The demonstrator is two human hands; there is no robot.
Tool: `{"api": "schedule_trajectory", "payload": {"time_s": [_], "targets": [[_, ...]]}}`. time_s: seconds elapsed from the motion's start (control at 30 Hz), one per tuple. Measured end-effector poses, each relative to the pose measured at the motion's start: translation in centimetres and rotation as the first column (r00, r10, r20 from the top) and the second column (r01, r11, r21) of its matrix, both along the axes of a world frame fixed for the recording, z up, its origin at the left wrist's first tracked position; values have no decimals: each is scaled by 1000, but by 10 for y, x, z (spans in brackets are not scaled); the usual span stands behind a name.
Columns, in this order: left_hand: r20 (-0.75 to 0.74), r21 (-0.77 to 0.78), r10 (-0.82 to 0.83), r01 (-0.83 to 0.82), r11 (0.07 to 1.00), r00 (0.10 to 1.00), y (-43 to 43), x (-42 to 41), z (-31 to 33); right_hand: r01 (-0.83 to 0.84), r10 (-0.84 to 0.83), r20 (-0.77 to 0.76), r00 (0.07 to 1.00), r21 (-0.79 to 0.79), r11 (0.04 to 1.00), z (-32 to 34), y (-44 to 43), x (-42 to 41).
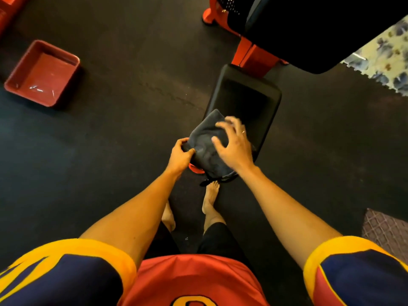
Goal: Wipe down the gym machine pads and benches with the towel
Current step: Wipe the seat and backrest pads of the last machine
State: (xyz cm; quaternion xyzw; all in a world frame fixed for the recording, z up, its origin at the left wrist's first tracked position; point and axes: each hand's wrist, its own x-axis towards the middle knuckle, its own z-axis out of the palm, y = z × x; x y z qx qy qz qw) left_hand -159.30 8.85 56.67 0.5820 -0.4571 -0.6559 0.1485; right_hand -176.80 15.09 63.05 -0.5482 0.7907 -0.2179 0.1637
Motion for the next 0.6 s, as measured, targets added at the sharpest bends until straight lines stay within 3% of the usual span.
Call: {"api": "schedule_trajectory", "payload": {"time_s": [0.07, 0.17, 0.3, 0.6], "targets": [[9, 13, -138, 138, 990, 990, 4, 2, 8, 102, -93, -53, 994, 208, 973, 13, -15, -10], [35, 27, -231, 230, 973, 972, 11, 9, 13, 110, -127, 6, 992, 455, 884, 28, -30, -11], [94, -29, -270, 273, 962, 958, 1, 21, 26, 131, -125, -43, 991, 465, 875, 48, -29, -3], [151, -231, -336, 364, 902, 930, -56, 35, 86, 294, -353, 94, 931, 381, 877, 100, -9, 8]]}}
